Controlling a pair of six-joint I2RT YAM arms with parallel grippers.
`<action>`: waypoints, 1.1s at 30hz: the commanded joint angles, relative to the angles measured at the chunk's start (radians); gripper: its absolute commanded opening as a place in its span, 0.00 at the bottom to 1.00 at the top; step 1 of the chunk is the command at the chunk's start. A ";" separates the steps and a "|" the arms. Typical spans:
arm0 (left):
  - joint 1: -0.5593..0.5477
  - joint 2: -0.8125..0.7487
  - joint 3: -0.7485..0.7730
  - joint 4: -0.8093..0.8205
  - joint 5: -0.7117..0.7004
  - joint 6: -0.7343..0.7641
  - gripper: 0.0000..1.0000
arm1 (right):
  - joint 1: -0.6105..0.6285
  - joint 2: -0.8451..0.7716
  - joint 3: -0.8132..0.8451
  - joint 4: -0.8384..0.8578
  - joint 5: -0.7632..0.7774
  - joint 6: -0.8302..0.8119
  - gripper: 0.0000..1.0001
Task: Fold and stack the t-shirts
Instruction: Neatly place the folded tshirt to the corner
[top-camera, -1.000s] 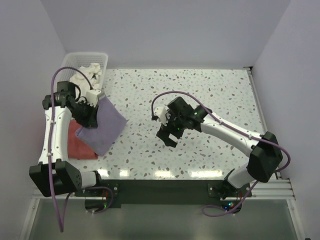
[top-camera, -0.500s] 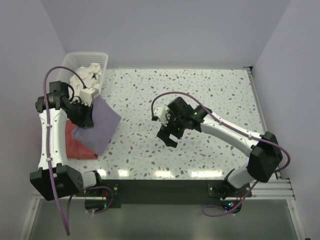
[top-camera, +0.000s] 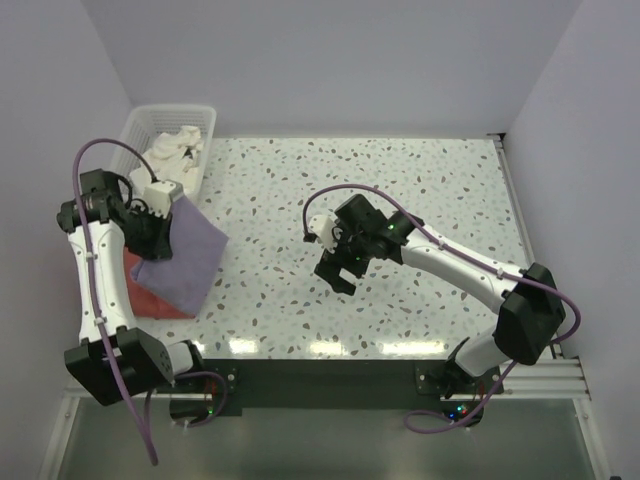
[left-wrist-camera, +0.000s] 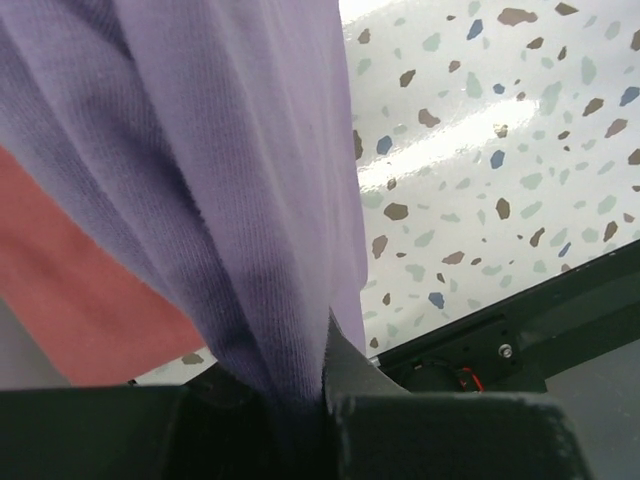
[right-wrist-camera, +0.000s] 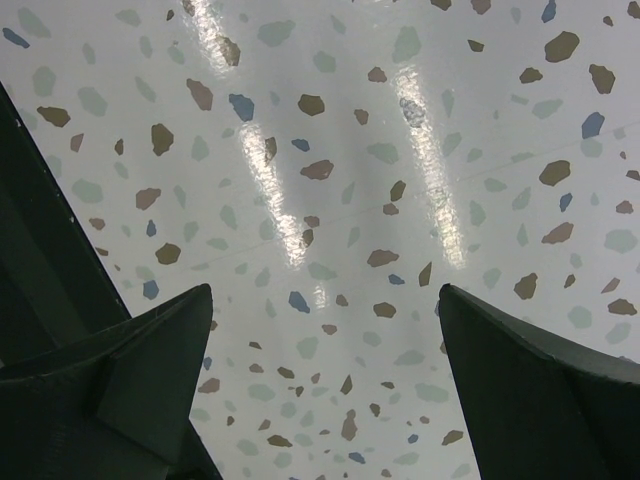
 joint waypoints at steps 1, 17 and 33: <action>0.054 -0.002 -0.005 0.003 0.005 0.074 0.00 | 0.002 -0.013 -0.006 0.000 0.004 -0.011 0.99; 0.249 0.180 -0.011 0.081 -0.019 0.237 0.00 | 0.002 0.002 0.006 0.003 0.004 -0.008 0.99; 0.307 0.254 -0.220 0.509 -0.306 0.243 0.44 | 0.002 0.019 0.024 -0.031 -0.004 -0.021 0.99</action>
